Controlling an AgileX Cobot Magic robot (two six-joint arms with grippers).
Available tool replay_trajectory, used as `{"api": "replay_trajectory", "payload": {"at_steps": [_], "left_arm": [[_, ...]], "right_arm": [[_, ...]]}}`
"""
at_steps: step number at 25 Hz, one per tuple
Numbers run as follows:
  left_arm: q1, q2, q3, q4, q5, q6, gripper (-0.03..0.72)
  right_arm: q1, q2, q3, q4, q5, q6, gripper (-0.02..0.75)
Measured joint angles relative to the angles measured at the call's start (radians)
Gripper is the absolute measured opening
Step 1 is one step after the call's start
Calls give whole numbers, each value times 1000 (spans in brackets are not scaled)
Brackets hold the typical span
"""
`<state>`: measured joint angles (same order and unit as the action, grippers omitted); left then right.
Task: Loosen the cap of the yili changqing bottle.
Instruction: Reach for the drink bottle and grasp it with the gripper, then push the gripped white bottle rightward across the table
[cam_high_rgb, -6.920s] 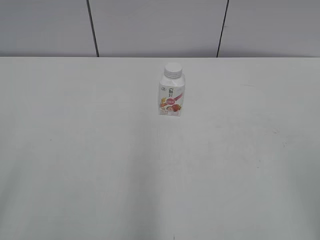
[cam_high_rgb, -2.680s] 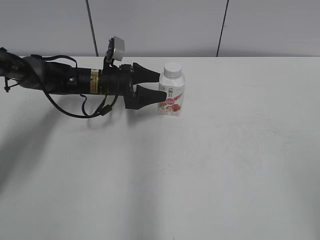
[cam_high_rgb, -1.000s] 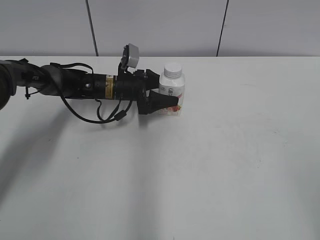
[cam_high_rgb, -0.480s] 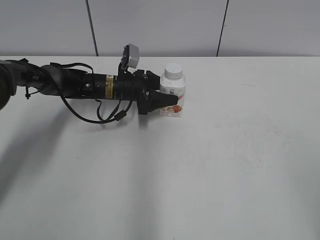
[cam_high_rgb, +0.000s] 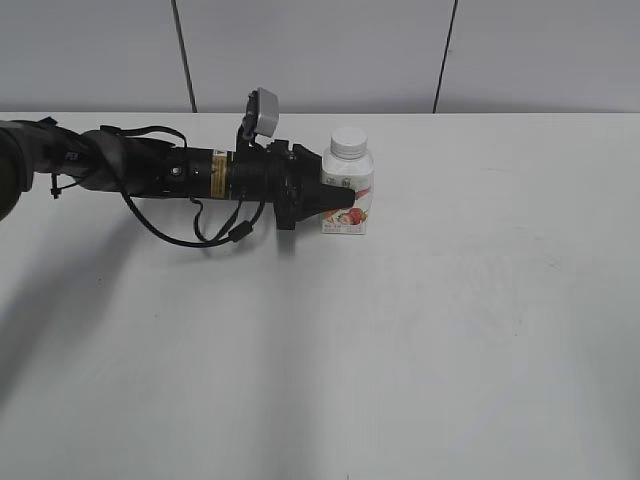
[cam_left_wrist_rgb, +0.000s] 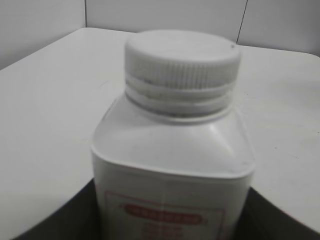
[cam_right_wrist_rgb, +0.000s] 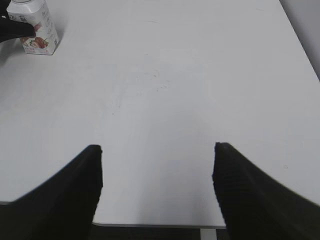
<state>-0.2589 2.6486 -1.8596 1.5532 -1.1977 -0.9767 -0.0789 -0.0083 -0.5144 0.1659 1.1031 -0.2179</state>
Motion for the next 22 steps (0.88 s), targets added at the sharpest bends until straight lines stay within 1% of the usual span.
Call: {"api": "replay_trajectory", "payload": {"at_steps": [12,18,22], "left_arm": [[-1,0,0,2,0,-11,372],[-2,-28,11,41,9,-36,370],[-2,-68,78,43,13,-14,370]], "right_arm": [[0,0,0,0,0,0,547],[0,0,0,0,0,0,546],[0,0,0,0,0,0,546]]}}
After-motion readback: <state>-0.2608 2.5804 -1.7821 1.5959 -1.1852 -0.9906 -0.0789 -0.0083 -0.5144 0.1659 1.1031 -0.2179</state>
